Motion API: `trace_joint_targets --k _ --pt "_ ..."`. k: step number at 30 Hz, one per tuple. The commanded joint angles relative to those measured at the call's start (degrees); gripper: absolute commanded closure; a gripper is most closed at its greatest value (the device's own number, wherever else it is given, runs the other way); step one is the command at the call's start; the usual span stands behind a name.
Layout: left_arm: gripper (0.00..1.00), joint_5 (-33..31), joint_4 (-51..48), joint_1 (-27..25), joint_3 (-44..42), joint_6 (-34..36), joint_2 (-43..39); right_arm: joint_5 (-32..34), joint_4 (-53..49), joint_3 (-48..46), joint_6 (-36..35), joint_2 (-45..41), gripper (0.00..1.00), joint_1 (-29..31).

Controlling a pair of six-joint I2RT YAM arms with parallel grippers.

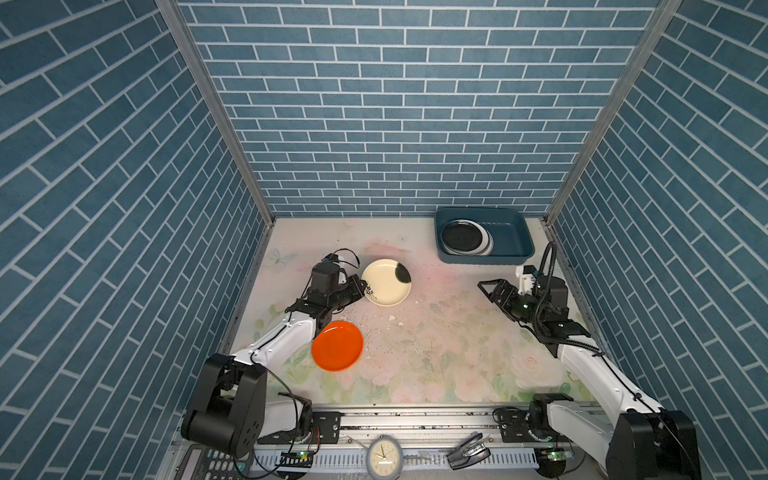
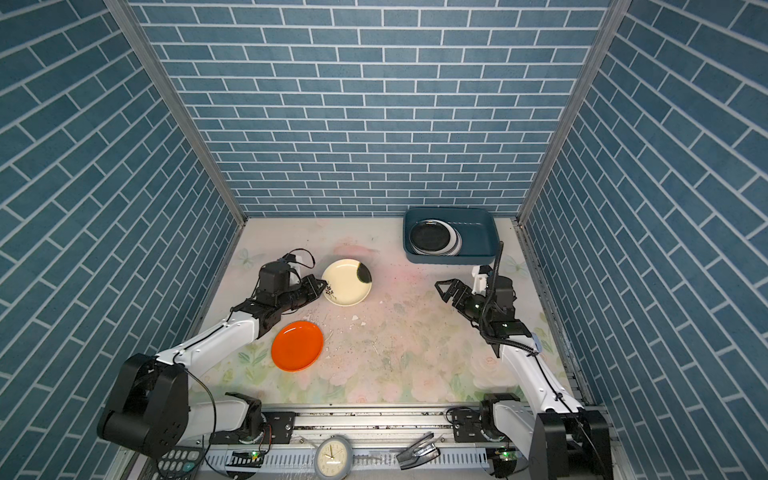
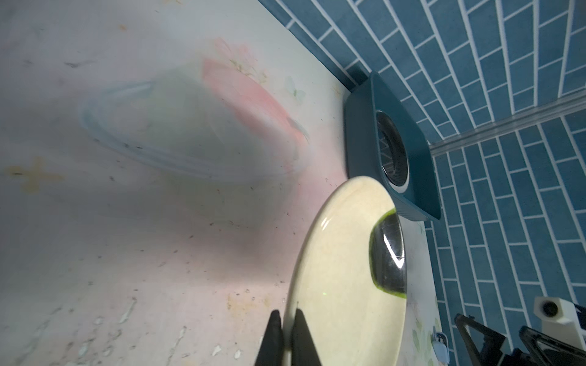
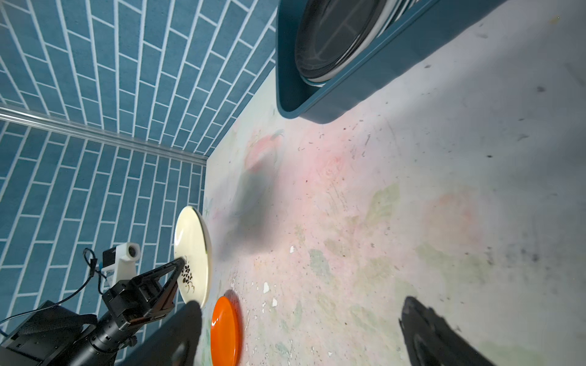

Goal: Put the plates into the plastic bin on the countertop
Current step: 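Carry the cream plate toward the right gripper while the right gripper reaches toward it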

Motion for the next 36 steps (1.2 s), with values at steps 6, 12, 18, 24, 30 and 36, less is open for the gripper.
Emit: trace_joint_targets --k 6,12,18,24,30,36 --pt "1.0 -1.17 3.2 -7.67 4.44 -2.5 3.8 -0.92 13.97 -0.3 7.6 6.52 0.13 3.96" --pt "1.0 -0.2 4.08 -11.69 7.71 -2.64 8.27 -1.46 13.86 1.39 7.5 10.36 0.31 7.09" --pt "1.0 1.72 3.34 -15.14 12.6 -1.36 13.26 -1.47 13.97 2.77 7.08 12.73 0.54 9.33" --pt "1.0 2.76 5.05 -16.89 14.23 -2.41 16.39 -1.26 13.75 3.23 6.97 13.6 0.68 10.33" --pt "1.0 3.36 4.77 -17.0 14.44 -2.08 17.03 -1.09 12.03 3.36 6.3 13.34 0.7 10.27" --pt "1.0 4.22 5.29 -17.01 14.52 -2.37 16.9 -0.93 11.47 3.54 5.94 13.69 0.78 10.27"
